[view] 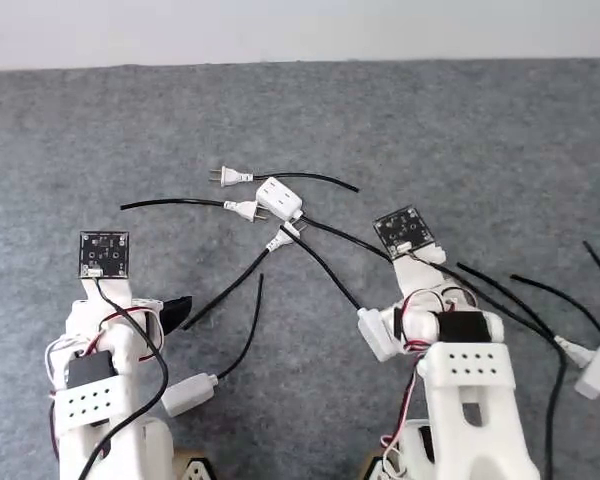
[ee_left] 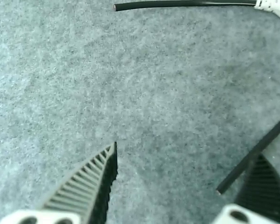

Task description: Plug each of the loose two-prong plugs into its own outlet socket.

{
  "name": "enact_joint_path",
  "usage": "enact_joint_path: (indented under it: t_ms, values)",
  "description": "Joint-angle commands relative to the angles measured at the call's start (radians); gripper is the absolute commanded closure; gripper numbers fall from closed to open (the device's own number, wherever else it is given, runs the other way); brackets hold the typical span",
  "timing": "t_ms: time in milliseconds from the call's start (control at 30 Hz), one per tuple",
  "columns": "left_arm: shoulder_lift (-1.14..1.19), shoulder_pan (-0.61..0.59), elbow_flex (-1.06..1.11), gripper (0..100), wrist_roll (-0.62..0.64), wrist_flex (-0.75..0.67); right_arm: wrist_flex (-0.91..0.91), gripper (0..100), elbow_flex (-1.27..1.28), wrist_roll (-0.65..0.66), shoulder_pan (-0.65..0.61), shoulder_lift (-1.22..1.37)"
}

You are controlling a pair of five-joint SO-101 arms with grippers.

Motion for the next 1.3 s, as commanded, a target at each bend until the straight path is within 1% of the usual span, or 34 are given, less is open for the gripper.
enact_joint_path:
  t_ms: [0,100,333,567,667,800,967,1033,1167,1200,1267]
  values:
    - [0.006,-0.006,-0.007,60,0.003,-0.021,-0.012,98.9,0.006,-0.005,-0.087,0.039]
    - [0.006,-0.006,-0.007,60,0.003,-0.021,-0.007,98.9,0.011,-0.011,-0.145,0.071]
    - [0.006,-0.006,-0.007,60,0.003,-0.021,-0.005,98.9,0.011,-0.008,-0.182,0.097]
    - [0.006,-0.006,-0.007,60,0.003,-0.021,0.036,98.9,0.012,-0.006,-0.366,0.105]
    - [0.006,-0.006,-0.007,60,0.003,-0.021,0.036,98.9,0.012,-0.009,-0.409,0.107]
    - [0.006,-0.006,-0.007,60,0.003,-0.023,0.031,98.9,0.009,-0.012,-0.406,0.096]
    - [0.006,-0.006,-0.007,60,0.003,-0.023,0.036,98.3,-0.048,-0.009,-0.338,0.094]
    - [0.006,-0.006,-0.007,60,0.003,-0.023,0.038,94.3,-0.063,-0.006,-0.32,0.094]
    - [0.006,-0.006,-0.007,60,0.003,-0.023,0.039,80.7,-0.063,-0.003,-0.303,0.094]
    - [0.006,-0.006,-0.007,60,0.003,-0.023,0.039,78.9,-0.063,-0.003,-0.303,0.094]
    - [0.006,-0.006,-0.007,60,0.003,-0.025,0.039,78.3,-0.063,0.023,-0.297,0.094]
